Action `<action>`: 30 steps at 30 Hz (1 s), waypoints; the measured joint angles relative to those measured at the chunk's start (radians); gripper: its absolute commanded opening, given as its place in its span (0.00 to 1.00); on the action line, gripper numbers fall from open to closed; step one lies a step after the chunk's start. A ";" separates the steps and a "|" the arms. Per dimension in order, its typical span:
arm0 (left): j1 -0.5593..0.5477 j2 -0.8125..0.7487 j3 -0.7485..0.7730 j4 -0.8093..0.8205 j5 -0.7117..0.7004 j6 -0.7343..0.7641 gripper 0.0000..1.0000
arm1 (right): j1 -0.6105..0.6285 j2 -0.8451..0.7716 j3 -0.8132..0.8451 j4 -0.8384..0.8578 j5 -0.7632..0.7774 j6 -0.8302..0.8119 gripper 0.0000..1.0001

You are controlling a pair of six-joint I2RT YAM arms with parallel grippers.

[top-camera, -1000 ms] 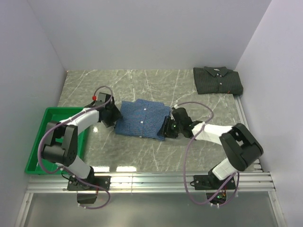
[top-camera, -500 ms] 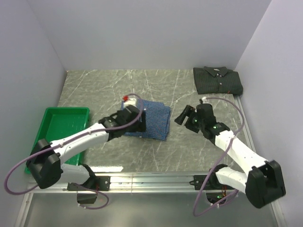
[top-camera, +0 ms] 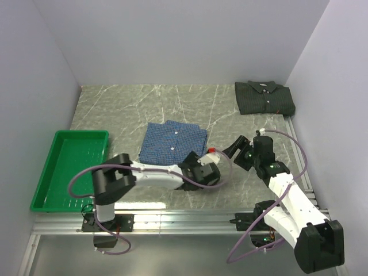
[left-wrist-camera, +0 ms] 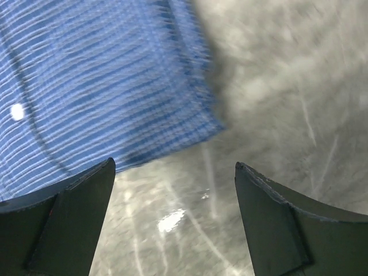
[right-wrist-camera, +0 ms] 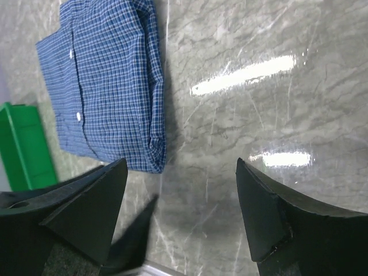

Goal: Fold and stack the long sleeve shirts
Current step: Fold the shirt

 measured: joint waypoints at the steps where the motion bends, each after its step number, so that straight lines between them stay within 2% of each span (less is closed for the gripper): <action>1: -0.017 0.027 0.010 0.003 -0.018 0.015 0.89 | -0.012 -0.008 -0.009 0.002 -0.016 0.000 0.83; 5: -0.047 0.098 0.028 0.024 -0.097 0.078 0.85 | -0.051 -0.037 -0.035 0.000 -0.053 0.000 0.83; 8: -0.047 0.128 0.041 0.050 -0.148 0.115 0.77 | -0.083 -0.055 -0.050 0.004 -0.076 -0.001 0.83; 11: -0.046 0.156 0.047 0.084 -0.201 0.143 0.64 | -0.103 -0.061 -0.072 0.026 -0.105 0.000 0.83; 12: -0.046 0.164 0.047 0.093 -0.216 0.147 0.53 | -0.105 -0.060 -0.079 0.037 -0.113 0.000 0.83; 14: -0.046 0.176 0.048 0.102 -0.228 0.153 0.42 | -0.107 -0.053 -0.097 0.060 -0.131 0.005 0.83; 15: -0.046 0.182 0.047 0.101 -0.230 0.155 0.32 | -0.107 -0.045 -0.105 0.074 -0.142 0.008 0.83; 17: -0.046 0.187 0.040 0.103 -0.231 0.153 0.22 | -0.107 -0.014 -0.120 0.113 -0.160 0.024 0.83; 18: -0.046 0.185 0.035 0.106 -0.230 0.151 0.08 | -0.107 0.005 -0.124 0.131 -0.168 0.032 0.83; 19: -0.046 0.183 0.029 0.113 -0.230 0.145 0.02 | -0.107 0.032 -0.126 0.149 -0.177 0.042 0.83; 30: -0.015 -0.001 -0.070 0.167 -0.105 0.070 0.00 | -0.062 0.333 -0.151 0.533 -0.307 0.239 0.86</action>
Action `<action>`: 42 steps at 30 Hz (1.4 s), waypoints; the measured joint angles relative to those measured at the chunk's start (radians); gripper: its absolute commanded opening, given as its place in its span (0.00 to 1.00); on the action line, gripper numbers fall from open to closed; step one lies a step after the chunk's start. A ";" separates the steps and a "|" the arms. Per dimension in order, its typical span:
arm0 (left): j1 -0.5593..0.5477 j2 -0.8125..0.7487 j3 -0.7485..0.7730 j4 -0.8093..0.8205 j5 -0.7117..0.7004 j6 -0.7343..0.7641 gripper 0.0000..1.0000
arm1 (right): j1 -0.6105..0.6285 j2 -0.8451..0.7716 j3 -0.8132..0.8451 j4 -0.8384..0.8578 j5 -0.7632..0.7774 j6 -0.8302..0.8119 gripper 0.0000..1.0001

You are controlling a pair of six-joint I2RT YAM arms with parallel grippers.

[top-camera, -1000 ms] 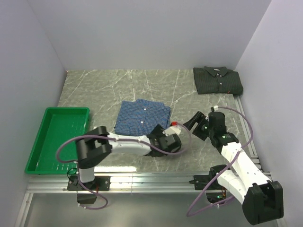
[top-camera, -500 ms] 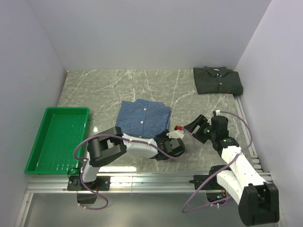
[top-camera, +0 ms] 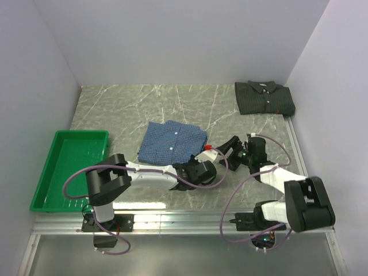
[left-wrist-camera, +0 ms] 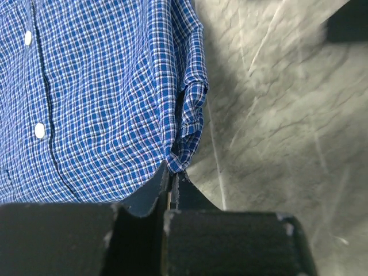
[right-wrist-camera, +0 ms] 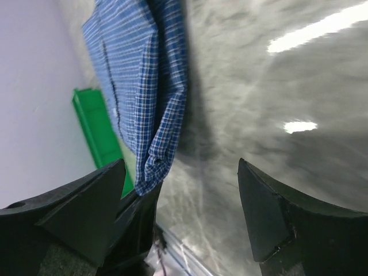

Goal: Fold and stack the long sleeve shirts
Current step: Fold the shirt

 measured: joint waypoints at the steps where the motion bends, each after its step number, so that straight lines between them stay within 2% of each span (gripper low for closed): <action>1: 0.004 -0.015 -0.004 0.003 0.011 -0.010 0.01 | 0.015 0.027 0.000 0.039 -0.009 0.015 0.86; 12: 0.012 -0.054 -0.032 0.013 0.076 -0.069 0.00 | 0.175 0.357 0.077 0.356 -0.037 0.167 0.86; 21: 0.039 -0.090 -0.032 0.013 0.114 -0.098 0.01 | 0.255 0.467 0.121 0.454 0.006 0.228 0.85; 30: 0.045 -0.133 -0.032 0.013 0.173 -0.142 0.01 | 0.275 0.570 0.194 0.511 0.028 0.261 0.73; 33: 0.045 -0.135 -0.032 0.013 0.189 -0.166 0.03 | 0.280 0.596 0.210 0.525 0.036 0.263 0.65; 34: 0.045 -0.135 -0.033 0.012 0.198 -0.174 0.04 | 0.281 0.601 0.211 0.528 0.039 0.262 0.58; 36: 0.045 -0.135 -0.033 0.008 0.209 -0.192 0.11 | 0.282 0.607 0.211 0.527 0.048 0.257 0.45; 37: 0.045 -0.135 -0.033 0.007 0.215 -0.200 0.15 | 0.282 0.610 0.211 0.523 0.055 0.253 0.30; 41: 0.045 -0.140 -0.033 -0.010 0.241 -0.240 0.58 | 0.282 0.609 0.211 0.500 0.077 0.229 0.10; 42: 0.045 -0.146 -0.033 -0.019 0.254 -0.249 0.62 | 0.282 0.608 0.211 0.491 0.079 0.217 0.08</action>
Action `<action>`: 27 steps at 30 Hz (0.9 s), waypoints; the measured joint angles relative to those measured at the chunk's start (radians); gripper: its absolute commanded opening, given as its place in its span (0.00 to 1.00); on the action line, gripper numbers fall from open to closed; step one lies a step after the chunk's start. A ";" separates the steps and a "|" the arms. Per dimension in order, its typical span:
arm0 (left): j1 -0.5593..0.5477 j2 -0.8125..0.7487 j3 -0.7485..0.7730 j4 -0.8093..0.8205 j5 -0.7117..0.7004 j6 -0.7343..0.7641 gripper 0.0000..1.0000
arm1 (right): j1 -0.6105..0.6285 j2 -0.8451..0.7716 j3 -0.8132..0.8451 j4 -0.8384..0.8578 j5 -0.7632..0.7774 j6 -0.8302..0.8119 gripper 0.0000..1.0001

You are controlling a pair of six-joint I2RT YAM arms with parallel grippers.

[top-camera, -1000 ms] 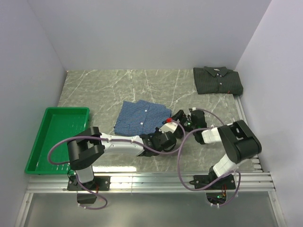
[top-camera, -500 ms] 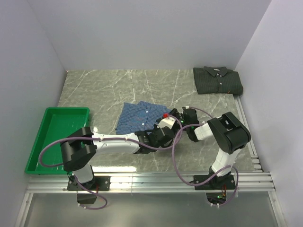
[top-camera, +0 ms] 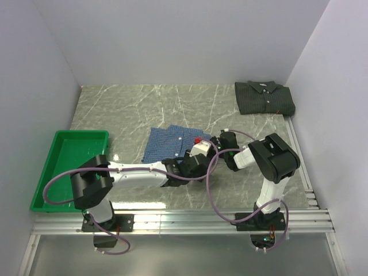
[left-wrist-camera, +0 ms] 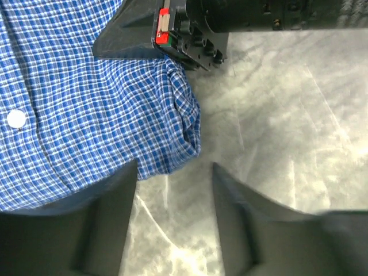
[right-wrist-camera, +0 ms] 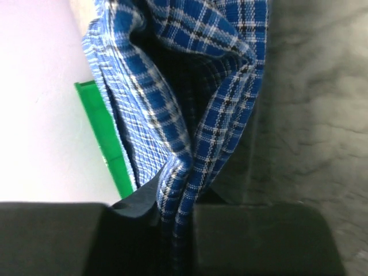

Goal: Fold and stack the long sleeve shirts
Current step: Fold the shirt

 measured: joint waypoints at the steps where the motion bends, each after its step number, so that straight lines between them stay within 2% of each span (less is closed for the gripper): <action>1: 0.002 -0.012 0.000 -0.012 0.011 -0.018 0.68 | 0.000 -0.003 0.000 -0.011 0.004 -0.010 0.02; 2: 0.006 -0.025 0.000 -0.019 0.023 -0.029 0.76 | 0.000 -0.008 0.000 -0.027 0.006 -0.024 0.00; 5: 0.028 -0.096 0.002 -0.061 0.073 -0.056 0.81 | -0.006 -0.041 0.005 -0.089 0.013 -0.075 0.00; 9: 0.119 -0.211 0.039 -0.130 0.143 -0.072 0.86 | -0.027 -0.093 0.051 -0.227 0.011 -0.183 0.00; 14: 0.352 -0.367 0.072 -0.212 0.213 -0.056 0.96 | -0.089 -0.172 0.149 -0.472 0.011 -0.373 0.00; 17: 0.517 -0.430 0.064 -0.257 0.236 -0.024 0.96 | -0.151 -0.230 0.213 -0.659 0.012 -0.522 0.00; 22: 0.698 -0.500 -0.025 -0.283 0.255 0.024 0.96 | -0.249 -0.299 0.446 -1.076 0.107 -0.786 0.00; 27: 0.796 -0.530 -0.088 -0.300 0.282 0.061 0.96 | -0.289 -0.344 0.766 -1.400 0.386 -0.983 0.00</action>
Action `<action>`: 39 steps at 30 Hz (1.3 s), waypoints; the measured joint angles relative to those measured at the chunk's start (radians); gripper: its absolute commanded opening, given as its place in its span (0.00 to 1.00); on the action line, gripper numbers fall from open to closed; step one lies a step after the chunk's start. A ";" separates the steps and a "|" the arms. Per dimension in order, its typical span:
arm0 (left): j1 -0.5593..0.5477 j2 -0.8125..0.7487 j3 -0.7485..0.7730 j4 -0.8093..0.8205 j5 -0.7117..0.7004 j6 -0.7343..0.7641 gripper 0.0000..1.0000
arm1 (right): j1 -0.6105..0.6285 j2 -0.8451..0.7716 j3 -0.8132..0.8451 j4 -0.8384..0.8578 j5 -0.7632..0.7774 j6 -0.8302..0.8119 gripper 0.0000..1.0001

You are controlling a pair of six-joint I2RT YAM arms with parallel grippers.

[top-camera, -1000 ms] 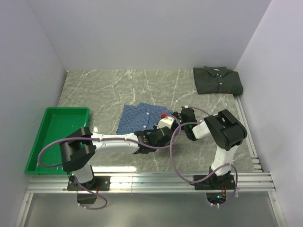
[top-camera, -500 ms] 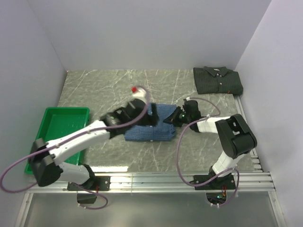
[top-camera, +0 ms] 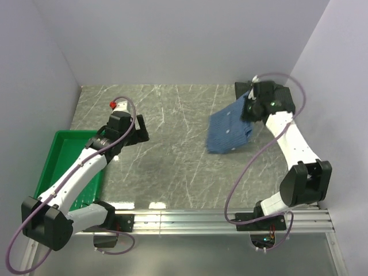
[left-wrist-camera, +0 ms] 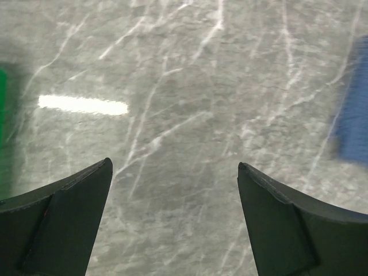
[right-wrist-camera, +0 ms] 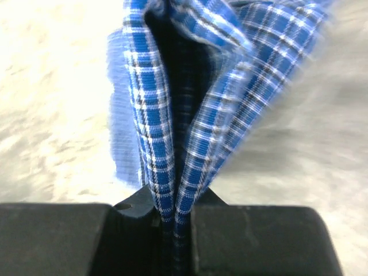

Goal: Fold and stack the long sleeve shirts
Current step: Fold the shirt

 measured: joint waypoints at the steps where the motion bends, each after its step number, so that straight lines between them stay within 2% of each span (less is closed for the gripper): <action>1: 0.015 -0.006 -0.013 0.004 0.005 0.003 0.96 | 0.001 0.001 0.080 -0.068 0.059 -0.023 0.00; 7: 0.052 -0.037 -0.066 0.019 0.028 0.003 0.95 | 0.090 0.080 0.454 -0.330 0.479 -0.121 0.00; 10: 0.070 -0.036 -0.071 0.023 0.051 0.002 0.95 | 0.171 0.166 0.490 -0.389 0.671 -0.171 0.00; 13: 0.106 -0.037 -0.072 0.026 0.072 0.002 0.94 | 0.240 0.289 0.443 -0.397 0.766 -0.223 0.00; 17: 0.130 -0.045 -0.083 0.029 0.069 0.000 0.94 | 0.335 0.540 0.392 -0.394 0.799 -0.258 0.00; 21: 0.130 -0.056 -0.085 0.029 0.068 0.000 0.94 | 0.440 0.713 0.375 -0.402 0.809 -0.267 0.00; 31: 0.145 -0.080 -0.086 0.029 0.052 -0.002 0.94 | 0.717 0.785 0.398 -0.439 0.836 -0.278 0.01; 39: 0.153 -0.121 -0.091 0.029 0.024 -0.005 0.94 | 0.943 0.882 0.401 -0.468 0.865 -0.322 0.18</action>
